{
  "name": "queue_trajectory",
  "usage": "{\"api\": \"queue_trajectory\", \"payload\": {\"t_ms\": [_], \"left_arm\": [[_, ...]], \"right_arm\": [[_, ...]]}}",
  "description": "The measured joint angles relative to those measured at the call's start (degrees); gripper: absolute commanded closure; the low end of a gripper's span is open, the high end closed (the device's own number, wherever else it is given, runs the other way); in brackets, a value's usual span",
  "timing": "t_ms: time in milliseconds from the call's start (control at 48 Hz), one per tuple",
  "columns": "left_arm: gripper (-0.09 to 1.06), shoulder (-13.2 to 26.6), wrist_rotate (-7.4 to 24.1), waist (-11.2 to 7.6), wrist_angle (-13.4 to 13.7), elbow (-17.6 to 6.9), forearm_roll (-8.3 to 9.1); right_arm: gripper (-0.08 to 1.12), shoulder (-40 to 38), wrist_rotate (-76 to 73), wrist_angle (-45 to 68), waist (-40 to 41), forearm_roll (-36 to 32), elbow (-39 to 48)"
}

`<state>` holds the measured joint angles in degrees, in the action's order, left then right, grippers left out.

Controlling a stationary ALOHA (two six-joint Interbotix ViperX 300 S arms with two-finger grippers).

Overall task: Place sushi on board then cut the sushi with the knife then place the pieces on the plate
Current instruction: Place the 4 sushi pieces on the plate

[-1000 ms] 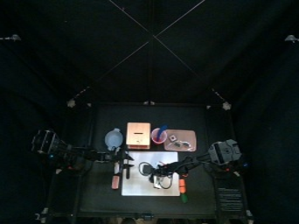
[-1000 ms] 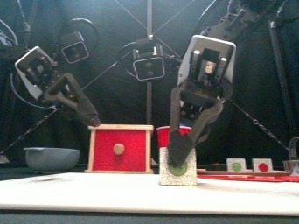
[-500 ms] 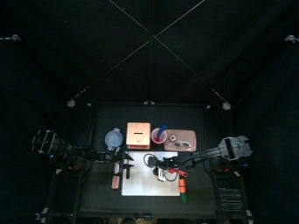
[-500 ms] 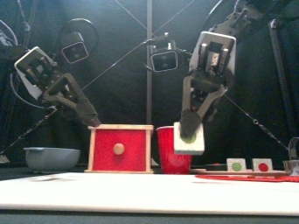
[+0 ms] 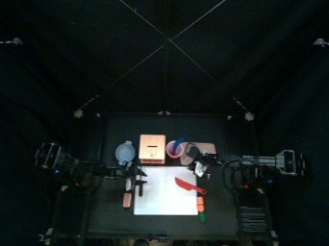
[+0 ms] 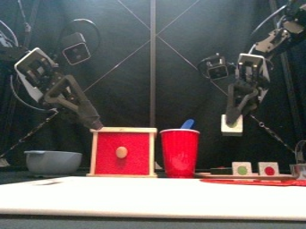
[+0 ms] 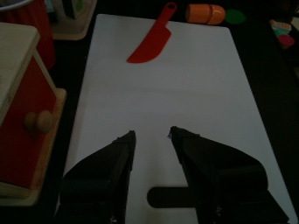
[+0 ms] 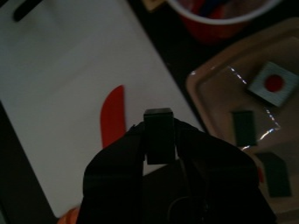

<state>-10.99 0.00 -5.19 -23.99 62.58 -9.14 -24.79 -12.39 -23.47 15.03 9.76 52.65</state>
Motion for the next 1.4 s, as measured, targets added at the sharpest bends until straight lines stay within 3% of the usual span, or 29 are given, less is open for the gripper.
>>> {"api": "queue_trajectory", "payload": {"t_ms": [208, 438, 750, 1396], "left_arm": [[0.19, 0.0, 0.09, 0.18, 0.0, -0.09, 0.0], [0.19, -0.09, 0.0, 0.18, 0.0, 0.0, 0.0], [0.19, 0.0, 0.0, 0.18, 0.0, 0.0, 0.0], [0.19, 0.0, 0.09, 0.35, 0.0, 0.0, 0.0]], "right_arm": [[0.47, -4.39, 0.0, -0.26, 10.55, -4.57, 3.43], [0.44, -3.08, -0.09, -0.53, 18.28, -8.35, 4.83], [0.25, -0.53, 0.09, 1.23, 20.04, -9.49, 6.77], [0.24, -0.53, 0.09, 4.22, 19.78, -9.23, 6.77]]}}
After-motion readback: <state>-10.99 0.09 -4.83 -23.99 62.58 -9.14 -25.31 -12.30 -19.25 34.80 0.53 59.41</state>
